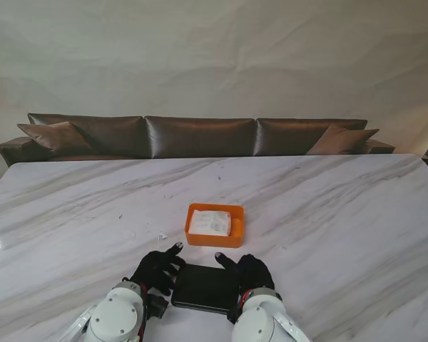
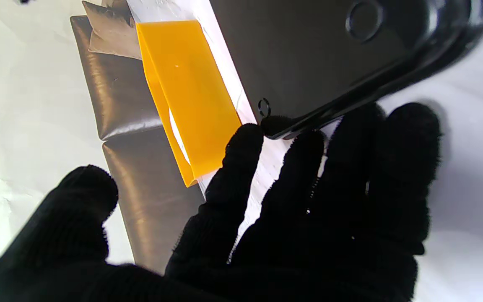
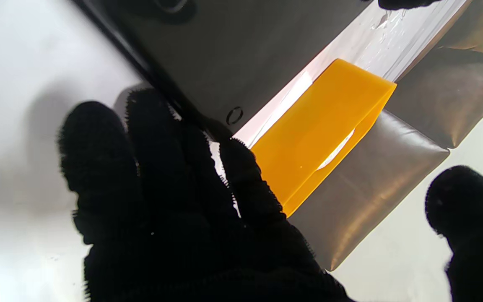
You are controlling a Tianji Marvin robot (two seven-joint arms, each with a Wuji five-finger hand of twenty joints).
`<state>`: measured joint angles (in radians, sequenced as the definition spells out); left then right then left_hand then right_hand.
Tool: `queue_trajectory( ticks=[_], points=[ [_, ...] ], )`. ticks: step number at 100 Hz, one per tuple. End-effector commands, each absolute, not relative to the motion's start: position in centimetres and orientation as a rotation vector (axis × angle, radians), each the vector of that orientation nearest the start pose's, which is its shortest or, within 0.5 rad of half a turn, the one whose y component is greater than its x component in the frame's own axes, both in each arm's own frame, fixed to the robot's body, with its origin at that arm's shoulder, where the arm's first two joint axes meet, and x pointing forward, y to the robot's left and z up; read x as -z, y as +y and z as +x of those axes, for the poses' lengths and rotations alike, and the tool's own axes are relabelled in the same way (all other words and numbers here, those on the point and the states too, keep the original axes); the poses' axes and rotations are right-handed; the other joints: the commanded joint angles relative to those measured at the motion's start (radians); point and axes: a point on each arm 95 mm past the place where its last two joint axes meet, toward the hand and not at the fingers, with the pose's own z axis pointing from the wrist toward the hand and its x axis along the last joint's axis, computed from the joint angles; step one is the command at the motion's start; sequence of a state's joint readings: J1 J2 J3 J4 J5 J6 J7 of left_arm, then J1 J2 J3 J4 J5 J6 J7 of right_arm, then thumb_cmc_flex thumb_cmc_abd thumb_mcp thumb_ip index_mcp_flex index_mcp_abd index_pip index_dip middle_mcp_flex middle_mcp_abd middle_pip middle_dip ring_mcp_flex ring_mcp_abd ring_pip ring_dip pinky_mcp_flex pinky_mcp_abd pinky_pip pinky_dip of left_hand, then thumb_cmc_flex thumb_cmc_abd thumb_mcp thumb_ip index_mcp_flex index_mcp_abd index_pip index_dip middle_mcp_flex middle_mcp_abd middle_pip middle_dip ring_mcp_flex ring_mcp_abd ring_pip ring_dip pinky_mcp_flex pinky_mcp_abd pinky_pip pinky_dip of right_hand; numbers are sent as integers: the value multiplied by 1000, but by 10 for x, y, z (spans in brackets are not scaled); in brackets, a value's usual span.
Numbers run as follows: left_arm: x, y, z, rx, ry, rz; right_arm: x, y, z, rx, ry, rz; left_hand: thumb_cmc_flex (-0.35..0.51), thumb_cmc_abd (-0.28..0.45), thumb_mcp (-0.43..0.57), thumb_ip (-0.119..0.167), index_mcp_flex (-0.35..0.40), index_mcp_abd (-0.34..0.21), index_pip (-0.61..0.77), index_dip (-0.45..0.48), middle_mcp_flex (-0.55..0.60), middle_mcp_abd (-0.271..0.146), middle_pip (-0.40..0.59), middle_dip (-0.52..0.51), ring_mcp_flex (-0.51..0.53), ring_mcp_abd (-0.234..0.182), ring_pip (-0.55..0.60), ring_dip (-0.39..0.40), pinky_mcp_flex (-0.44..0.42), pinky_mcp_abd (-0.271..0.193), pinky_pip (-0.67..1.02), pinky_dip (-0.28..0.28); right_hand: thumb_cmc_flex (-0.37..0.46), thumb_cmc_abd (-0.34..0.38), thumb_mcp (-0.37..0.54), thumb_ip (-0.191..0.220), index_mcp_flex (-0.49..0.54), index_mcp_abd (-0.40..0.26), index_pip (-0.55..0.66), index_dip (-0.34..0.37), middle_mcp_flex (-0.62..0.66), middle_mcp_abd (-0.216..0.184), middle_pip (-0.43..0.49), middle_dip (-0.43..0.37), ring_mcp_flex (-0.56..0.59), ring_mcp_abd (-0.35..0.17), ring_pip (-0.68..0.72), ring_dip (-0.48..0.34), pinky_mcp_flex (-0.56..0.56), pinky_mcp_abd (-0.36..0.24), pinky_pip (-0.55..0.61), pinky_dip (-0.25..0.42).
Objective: Refill a tissue box and feed the first sheet
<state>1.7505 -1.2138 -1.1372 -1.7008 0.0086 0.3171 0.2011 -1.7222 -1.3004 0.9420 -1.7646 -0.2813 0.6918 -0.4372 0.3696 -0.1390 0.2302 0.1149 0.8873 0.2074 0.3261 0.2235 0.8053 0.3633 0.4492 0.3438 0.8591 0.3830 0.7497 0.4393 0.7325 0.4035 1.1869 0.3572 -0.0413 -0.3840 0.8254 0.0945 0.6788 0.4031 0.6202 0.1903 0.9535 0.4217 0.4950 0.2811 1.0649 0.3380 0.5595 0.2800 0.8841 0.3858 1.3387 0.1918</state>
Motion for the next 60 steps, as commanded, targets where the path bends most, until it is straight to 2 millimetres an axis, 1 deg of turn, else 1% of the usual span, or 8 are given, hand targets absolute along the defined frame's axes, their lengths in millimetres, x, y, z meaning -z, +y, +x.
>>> queue_trajectory(
  ticks=[1, 11, 17, 24, 40, 46, 52, 60],
  points=[
    [387, -62, 325, 1627, 691, -2492, 363, 119, 312, 1788, -1025, -2914, -4, 7, 14, -26, -7, 8, -14, -18, -12, -23, -5, -8, -50, 63, -63, -37, 41, -16, 65, -11, -1, -15, -19, -2, 15, -6, 4, 2, 0, -30, 28, 0, 14, 27, 21, -4, 41, -39, 23, -18],
    [386, -63, 327, 1621, 666, -2488, 363, 119, 318, 1787, -1003, -2917, -4, 6, 17, -25, -11, 3, -15, -18, -23, -34, -13, -11, -55, 70, -64, -36, 36, -9, 64, -12, 1, -15, -21, -1, 15, -9, 5, 2, -1, -31, 27, 0, 13, 29, 22, -5, 39, -40, 24, -22],
    [386, -64, 328, 1616, 656, -2486, 363, 118, 322, 1785, -996, -2920, -6, 7, 18, -25, -15, -10, -16, -18, -35, -41, -18, -13, -55, 75, -62, -35, 33, -5, 65, -11, 1, -13, -23, 0, 13, -15, 4, 2, -4, -32, 25, -1, 10, 29, 22, -5, 38, -40, 24, -24],
    [386, -63, 330, 1602, 652, -2480, 363, 116, 324, 1779, -993, -2928, -7, 7, 19, -25, -17, -22, -13, -15, -45, -33, -20, -14, -60, 73, -64, -35, 32, -6, 67, -10, 0, -13, -25, 1, 10, -24, 2, 1, -10, -33, 22, -2, 8, 32, 21, -5, 37, -41, 24, -27],
    [386, -57, 335, 1577, 625, -2457, 363, 108, 326, 1770, -982, -2947, -10, 0, 18, -27, -45, -75, -18, -15, -65, -11, -21, -13, -69, 82, -63, -32, 30, 0, 67, -9, -10, -10, -25, 3, -1, -31, -5, -2, -27, -35, 14, -5, 6, 35, 29, -2, 36, -41, 25, -32],
    [385, -55, 336, 1573, 626, -2450, 362, 105, 327, 1774, -974, -2955, -12, -1, 17, -29, -53, -89, -20, -15, -68, -15, -20, -13, -71, 85, -62, -31, 32, 6, 69, -8, -13, -9, -24, 3, -6, -31, -8, -3, -33, -34, 11, -5, 6, 35, 32, -1, 36, -41, 26, -33],
    [385, -53, 337, 1557, 647, -2439, 362, 103, 328, 1776, -964, -2966, -19, 3, 12, -32, -59, -107, -22, -16, -75, -23, -25, -15, -76, 100, -61, -29, 39, 24, 75, -5, -15, -10, -23, 4, -13, -28, -13, -5, -44, -33, 7, -6, 8, 39, 36, 1, 36, -41, 26, -35],
    [384, -50, 338, 1510, 680, -2426, 363, 99, 330, 1776, -960, -2985, -30, 7, 2, -35, -79, -138, -32, -19, -102, -15, -36, -19, -75, 107, -55, -26, 59, 29, 84, -4, -18, -10, -22, 4, -22, -22, -18, -6, -56, -30, 5, -6, 11, 41, 42, 3, 39, -42, 29, -36]
  ],
)
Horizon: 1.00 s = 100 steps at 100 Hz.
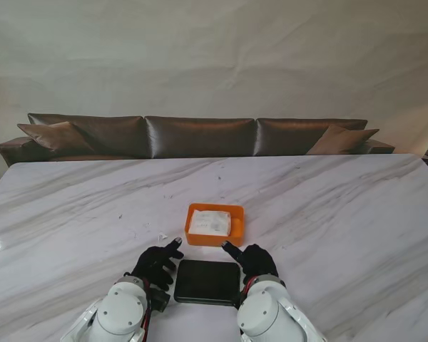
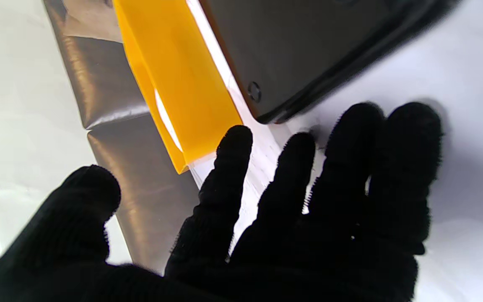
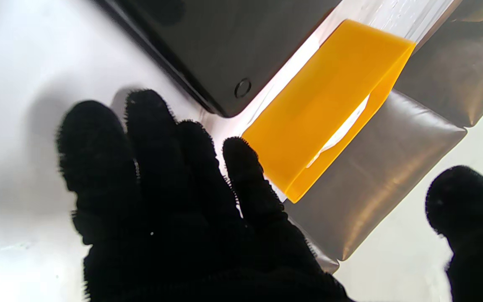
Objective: Refill a tissue box and feed the first sheet
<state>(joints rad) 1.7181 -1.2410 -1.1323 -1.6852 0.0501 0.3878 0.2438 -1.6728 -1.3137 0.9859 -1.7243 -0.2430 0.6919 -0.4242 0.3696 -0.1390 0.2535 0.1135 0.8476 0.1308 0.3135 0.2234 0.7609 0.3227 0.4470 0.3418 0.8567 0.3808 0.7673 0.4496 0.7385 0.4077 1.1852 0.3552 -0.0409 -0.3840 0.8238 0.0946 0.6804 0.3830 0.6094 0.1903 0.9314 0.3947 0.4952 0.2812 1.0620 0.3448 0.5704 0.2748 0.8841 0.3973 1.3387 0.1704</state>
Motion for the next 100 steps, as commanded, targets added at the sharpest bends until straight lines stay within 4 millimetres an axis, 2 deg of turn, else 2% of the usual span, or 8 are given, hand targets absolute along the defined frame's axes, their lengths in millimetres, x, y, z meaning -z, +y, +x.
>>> queue_trajectory(
  ticks=[1, 6, 16, 25, 38, 67, 85, 100],
  points=[
    [384, -50, 338, 1505, 683, -2426, 363, 98, 330, 1775, -959, -2988, -31, 8, -23, -34, -42, -64, -21, -19, -61, 29, -35, -17, -73, 110, -73, -36, 55, 25, 86, -2, -18, -10, -20, 4, -25, -1, -7, -7, -35, -2, 5, -6, 14, 35, 32, 8, 39, -54, 30, -15],
    [383, -48, 338, 1486, 686, -2435, 362, 95, 331, 1767, -954, -3001, -33, 10, -28, -34, -61, -51, -33, -23, -78, 38, -34, -16, -73, 109, -70, -34, 62, 23, 86, -5, -18, -10, -19, 4, -29, 10, -9, -7, -42, 8, 5, -5, 17, 36, 35, 9, 43, -53, 31, -16],
    [383, -44, 338, 1479, 629, -2467, 362, 90, 330, 1740, -922, -3029, -22, 9, -37, -29, -78, 37, -78, -45, -76, 44, -19, -10, -75, 103, -70, -34, 63, 24, 86, -13, -15, -8, -20, 3, -33, 37, -10, -8, -48, 28, 17, 1, 18, 36, 37, 8, 50, -54, 32, -21],
    [382, -39, 340, 1486, 551, -2513, 361, 87, 329, 1701, -860, -3043, -14, 9, -38, -26, -64, 122, -122, -69, -41, 37, -9, -7, -67, 96, -70, -34, 62, 23, 88, -18, -4, -4, -23, 2, -27, 53, -7, -7, -45, 40, 30, 7, 20, 41, 36, 7, 55, -47, 30, -26],
    [382, -32, 342, 1490, 471, -2591, 361, 82, 326, 1637, -789, -3065, -8, 9, -37, -28, -17, 186, -146, -86, 1, 36, -4, -7, -57, 91, -69, -36, 67, 19, 87, -24, 7, 0, -30, 1, -25, 60, -8, -8, -45, 46, 35, 9, 11, 48, 30, 3, 54, -41, 27, -32],
    [389, -20, 344, 1449, 348, -2810, 363, 72, 317, 1521, -687, -3071, -3, 15, -41, -31, 15, 225, -139, -83, 35, 66, -6, -9, -66, 102, -66, -34, 59, 28, 80, -29, 18, 4, -40, 3, -8, 60, -4, -9, -42, 50, 36, 7, -12, 62, 19, 2, 42, -27, 15, -46],
    [390, -25, 342, 1433, 383, -2827, 367, 73, 313, 1475, -678, -3055, -6, 20, -46, -31, 8, 219, -138, -82, 30, 62, -11, -11, -77, 101, -69, -34, 54, 25, 78, -30, 27, 7, -43, 4, 2, 57, -2, -9, -39, 50, 29, 3, -23, 69, 14, 2, 34, -21, 8, -51],
    [390, -32, 340, 1426, 423, -2816, 370, 78, 311, 1454, -681, -3031, -11, 28, -49, -27, -12, 200, -142, -82, -1, 59, -22, -14, -119, 107, -81, -34, 10, 32, 63, -27, 38, 11, -47, 4, -1, 59, -7, -11, -43, 52, 26, 2, -26, 68, 15, 4, 32, -20, 7, -54]
  ],
)
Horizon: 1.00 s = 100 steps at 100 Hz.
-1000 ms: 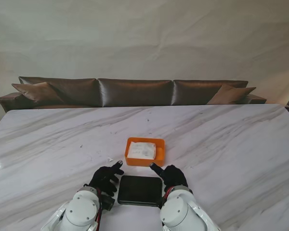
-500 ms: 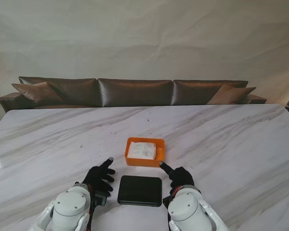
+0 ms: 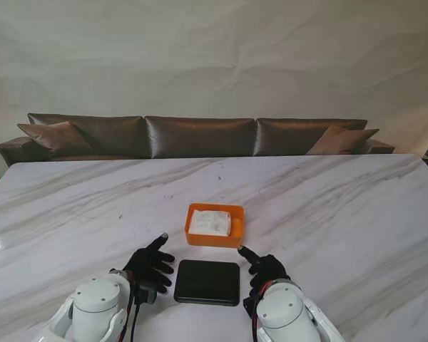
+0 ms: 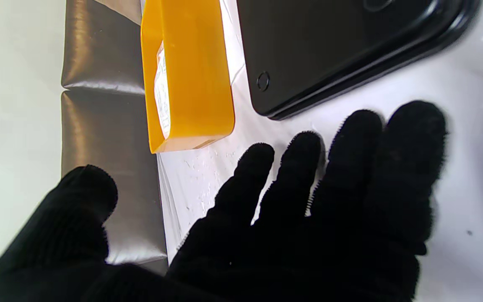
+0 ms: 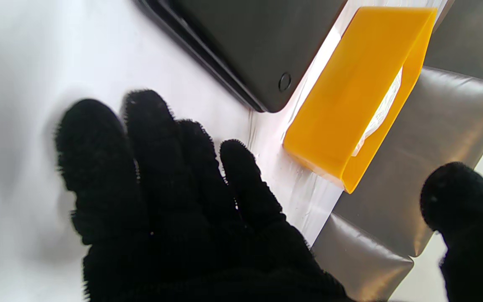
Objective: Refill a tissue box and feed the first sheet
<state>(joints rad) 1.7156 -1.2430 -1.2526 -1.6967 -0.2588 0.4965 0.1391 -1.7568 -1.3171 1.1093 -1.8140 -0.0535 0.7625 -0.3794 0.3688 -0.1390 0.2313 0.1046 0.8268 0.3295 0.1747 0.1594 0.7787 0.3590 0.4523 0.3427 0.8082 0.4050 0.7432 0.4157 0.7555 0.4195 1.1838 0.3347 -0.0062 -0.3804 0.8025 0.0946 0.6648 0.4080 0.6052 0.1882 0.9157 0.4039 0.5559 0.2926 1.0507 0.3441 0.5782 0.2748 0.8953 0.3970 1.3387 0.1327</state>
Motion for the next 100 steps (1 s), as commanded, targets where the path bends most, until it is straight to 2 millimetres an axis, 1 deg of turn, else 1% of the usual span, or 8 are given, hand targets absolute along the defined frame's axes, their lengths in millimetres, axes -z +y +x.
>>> queue_trajectory(
  ticks=[1, 43, 100],
  points=[
    [390, -33, 340, 1425, 427, -2815, 370, 79, 311, 1453, -681, -3028, -10, 29, -27, -18, 7, 1, -4, -18, -20, 22, -28, -15, -73, 83, -58, 0, -9, 20, 64, -6, 3, 8, -26, 4, 14, 34, -3, -9, -27, 43, -34, -9, -15, 68, 8, 4, 21, -20, 7, -16],
    [387, -53, 349, 1456, 519, -2846, 368, 89, 307, 1462, -647, -2978, -11, 35, -33, -12, -5, -1, 1, -14, -39, 17, -29, -15, -103, 81, -64, 4, -46, 23, 53, 16, 9, 2, -21, 9, 11, 41, -6, -11, -29, 47, -29, -7, -16, 71, 9, 8, 21, -19, 4, -21],
    [388, -59, 355, 1497, 570, -2845, 359, 97, 308, 1481, -643, -2957, -12, 41, -33, -7, -7, -7, 10, -9, -36, 11, -30, -17, -109, 80, -70, 4, -70, 33, 50, 49, 15, 4, -11, 5, 13, 41, -6, -12, -27, 48, -25, -6, -13, 72, 12, 9, 24, -19, 6, -26]
  ],
)
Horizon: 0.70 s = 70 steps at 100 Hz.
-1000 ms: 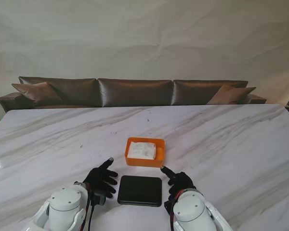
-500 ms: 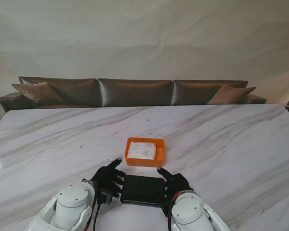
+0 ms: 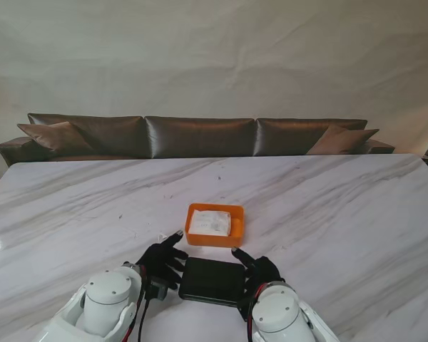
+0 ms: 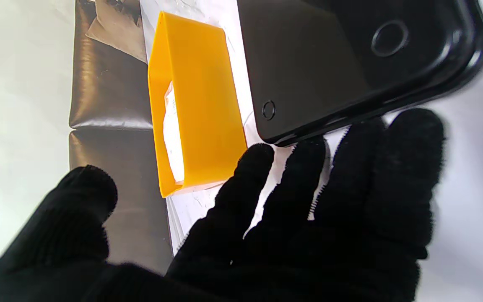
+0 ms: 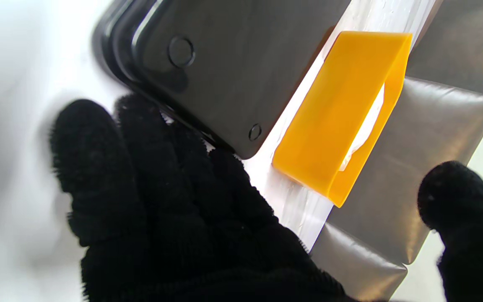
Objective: Refill a tissue box and feed the first sheet
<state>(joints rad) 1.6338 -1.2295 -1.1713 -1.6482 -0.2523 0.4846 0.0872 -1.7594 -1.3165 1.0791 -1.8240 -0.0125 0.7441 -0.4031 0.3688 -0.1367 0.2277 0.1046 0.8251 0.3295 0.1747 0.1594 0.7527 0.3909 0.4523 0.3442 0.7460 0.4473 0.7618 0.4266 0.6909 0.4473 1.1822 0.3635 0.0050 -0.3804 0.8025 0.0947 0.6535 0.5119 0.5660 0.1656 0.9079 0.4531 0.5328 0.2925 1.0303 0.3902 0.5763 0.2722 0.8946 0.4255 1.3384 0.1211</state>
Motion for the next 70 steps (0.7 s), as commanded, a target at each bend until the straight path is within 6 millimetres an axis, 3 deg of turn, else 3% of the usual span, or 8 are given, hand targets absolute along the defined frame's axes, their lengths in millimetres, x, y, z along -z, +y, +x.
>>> queue_trajectory(
  ticks=[1, 70],
  points=[
    [388, -59, 356, 1499, 570, -2845, 359, 97, 308, 1481, -643, -2957, -12, 39, -30, -7, -4, -8, 10, -9, -11, -21, -30, -18, -47, 37, -89, -7, -6, 5, 52, 21, 4, 4, -11, 5, 25, -62, 33, 11, -20, -1, -3, -6, 8, 26, 14, 12, 25, -47, 7, -15],
    [383, -64, 359, 1578, 583, -2806, 357, 104, 309, 1473, -622, -2922, -11, 41, -23, -5, -1, -9, 15, -7, -4, -25, -28, -17, -42, 29, -92, -8, -18, 4, 51, 50, 6, 8, -11, 2, 24, -65, 31, 9, -22, -3, -7, -8, -1, 23, 10, 11, 19, -44, 3, -19]
  ],
)
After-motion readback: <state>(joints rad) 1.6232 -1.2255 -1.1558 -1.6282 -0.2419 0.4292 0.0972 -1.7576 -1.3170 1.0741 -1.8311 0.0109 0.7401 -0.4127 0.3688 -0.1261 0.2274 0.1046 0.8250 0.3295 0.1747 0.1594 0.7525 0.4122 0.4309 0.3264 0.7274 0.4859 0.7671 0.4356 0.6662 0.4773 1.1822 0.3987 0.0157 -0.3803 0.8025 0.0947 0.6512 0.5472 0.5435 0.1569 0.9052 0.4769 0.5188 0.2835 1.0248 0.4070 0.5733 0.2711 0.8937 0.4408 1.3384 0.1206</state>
